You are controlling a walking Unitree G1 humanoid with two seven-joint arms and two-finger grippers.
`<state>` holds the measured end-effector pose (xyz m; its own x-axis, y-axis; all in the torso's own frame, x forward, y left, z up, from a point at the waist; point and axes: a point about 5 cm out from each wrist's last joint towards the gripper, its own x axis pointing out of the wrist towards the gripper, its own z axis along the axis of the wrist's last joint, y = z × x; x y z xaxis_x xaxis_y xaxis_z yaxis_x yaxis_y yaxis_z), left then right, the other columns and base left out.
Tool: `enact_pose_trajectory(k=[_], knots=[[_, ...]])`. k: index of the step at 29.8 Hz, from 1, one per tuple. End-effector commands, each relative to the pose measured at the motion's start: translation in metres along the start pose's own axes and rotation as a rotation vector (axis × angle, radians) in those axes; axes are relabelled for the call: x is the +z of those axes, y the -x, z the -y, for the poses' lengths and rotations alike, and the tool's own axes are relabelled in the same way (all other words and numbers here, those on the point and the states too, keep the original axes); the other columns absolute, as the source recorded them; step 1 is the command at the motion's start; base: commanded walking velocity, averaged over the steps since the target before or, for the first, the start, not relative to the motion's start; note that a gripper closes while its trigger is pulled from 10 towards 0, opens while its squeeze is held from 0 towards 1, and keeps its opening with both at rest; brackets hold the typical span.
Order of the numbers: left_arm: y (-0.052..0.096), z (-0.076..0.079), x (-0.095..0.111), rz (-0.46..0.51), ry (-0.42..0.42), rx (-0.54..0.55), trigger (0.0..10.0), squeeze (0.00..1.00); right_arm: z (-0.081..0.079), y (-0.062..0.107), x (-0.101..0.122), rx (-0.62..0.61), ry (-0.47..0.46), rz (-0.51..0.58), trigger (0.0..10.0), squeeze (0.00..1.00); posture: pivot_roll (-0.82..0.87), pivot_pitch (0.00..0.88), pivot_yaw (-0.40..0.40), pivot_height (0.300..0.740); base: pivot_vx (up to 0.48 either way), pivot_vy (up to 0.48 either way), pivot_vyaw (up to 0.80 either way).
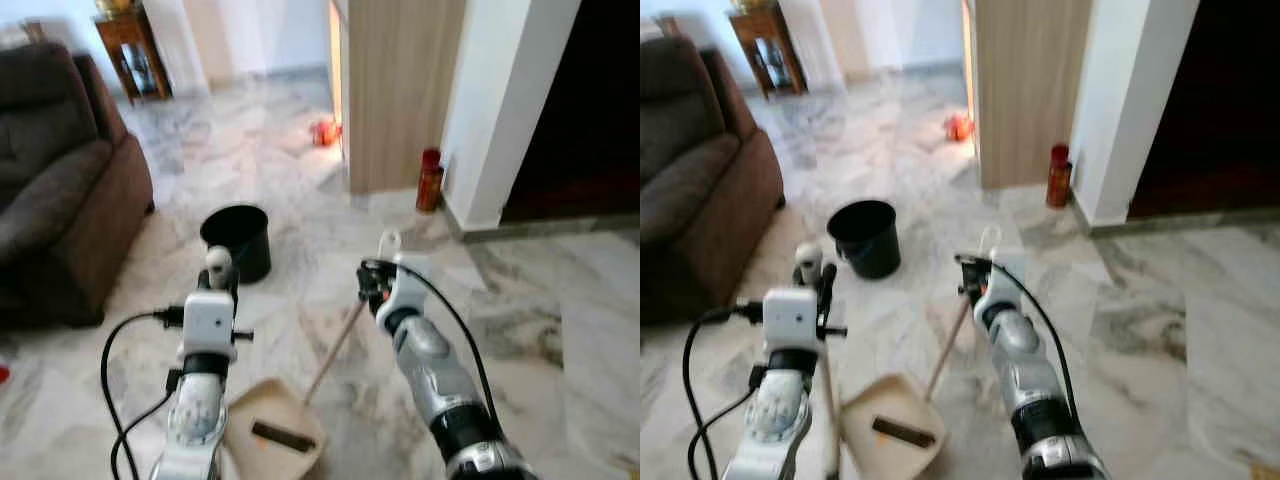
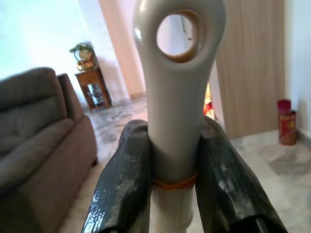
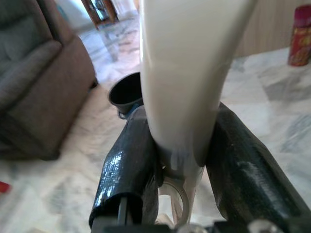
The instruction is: Sweep floor
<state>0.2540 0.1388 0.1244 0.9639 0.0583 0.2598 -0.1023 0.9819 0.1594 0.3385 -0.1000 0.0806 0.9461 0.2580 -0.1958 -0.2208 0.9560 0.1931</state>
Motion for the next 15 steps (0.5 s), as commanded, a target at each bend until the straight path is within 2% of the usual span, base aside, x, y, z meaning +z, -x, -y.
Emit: enact_pose_trajectory(k=[1, 15], knots=[[-0.0023, -0.0077, 0.0055, 0.030, -0.015, 0.018, 10.0, 0.00, -0.0185, -0.0046, 0.0127, 0.060, -0.024, 0.054, 10.0, 0.00, -0.18, 0.000, 0.070, 0.740, 0.292, 0.000, 0.80], [-0.0019, -0.0090, 0.0056, 0.031, -0.021, 0.021, 10.0, 0.00, -0.0217, -0.0043, 0.0126, 0.082, -0.021, 0.057, 10.0, 0.00, -0.17, 0.000, 0.071, 0.740, 0.291, 0.000, 0.79]])
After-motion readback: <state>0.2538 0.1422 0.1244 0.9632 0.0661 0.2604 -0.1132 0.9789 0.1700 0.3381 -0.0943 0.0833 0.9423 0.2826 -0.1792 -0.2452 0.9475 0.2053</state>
